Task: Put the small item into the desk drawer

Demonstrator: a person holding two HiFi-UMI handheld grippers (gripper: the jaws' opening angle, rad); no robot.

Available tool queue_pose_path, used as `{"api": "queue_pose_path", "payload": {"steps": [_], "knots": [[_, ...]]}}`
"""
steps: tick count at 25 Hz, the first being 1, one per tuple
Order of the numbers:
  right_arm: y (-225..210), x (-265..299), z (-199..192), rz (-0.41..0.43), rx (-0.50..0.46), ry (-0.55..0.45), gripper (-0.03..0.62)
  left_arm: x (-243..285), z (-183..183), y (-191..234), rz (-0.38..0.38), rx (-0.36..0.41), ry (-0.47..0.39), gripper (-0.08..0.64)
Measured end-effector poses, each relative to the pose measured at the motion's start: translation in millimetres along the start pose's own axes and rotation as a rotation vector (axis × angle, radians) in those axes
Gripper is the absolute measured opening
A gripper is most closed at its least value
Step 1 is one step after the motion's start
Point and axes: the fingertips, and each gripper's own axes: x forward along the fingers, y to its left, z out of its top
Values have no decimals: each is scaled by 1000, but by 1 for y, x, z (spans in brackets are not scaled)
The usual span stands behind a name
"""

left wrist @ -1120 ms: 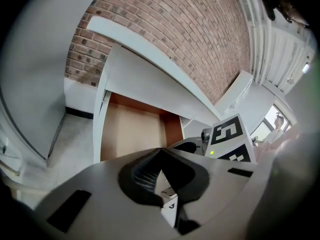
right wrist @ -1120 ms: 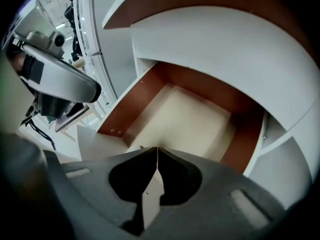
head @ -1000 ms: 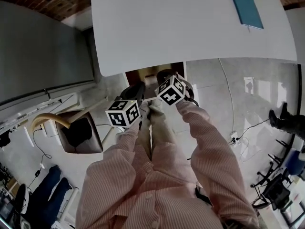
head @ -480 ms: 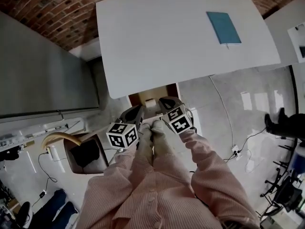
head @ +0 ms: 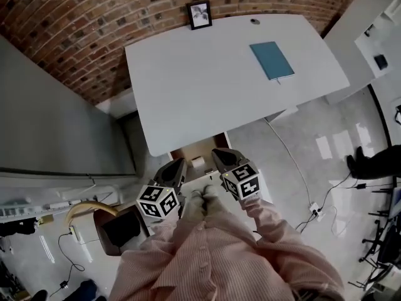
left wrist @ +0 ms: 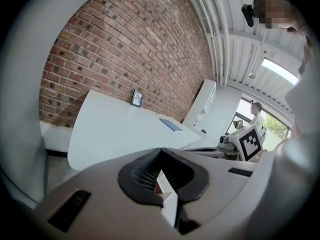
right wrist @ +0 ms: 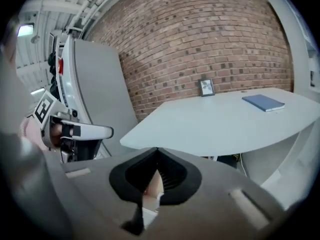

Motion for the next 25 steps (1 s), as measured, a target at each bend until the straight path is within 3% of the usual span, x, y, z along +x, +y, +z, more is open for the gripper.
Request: {"api": "queue_pose_path", "payload": {"steps": [5, 16, 25], "knots": [[5, -25, 34, -5, 106, -130, 6, -13, 32, -3, 3, 52, -57, 0], [5, -63, 93, -52, 132, -307, 6, -47, 96, 0, 26, 147, -200, 0], [1, -81, 127, -46, 129, -405, 6, -62, 127, -1, 58, 219, -274, 0]]}}
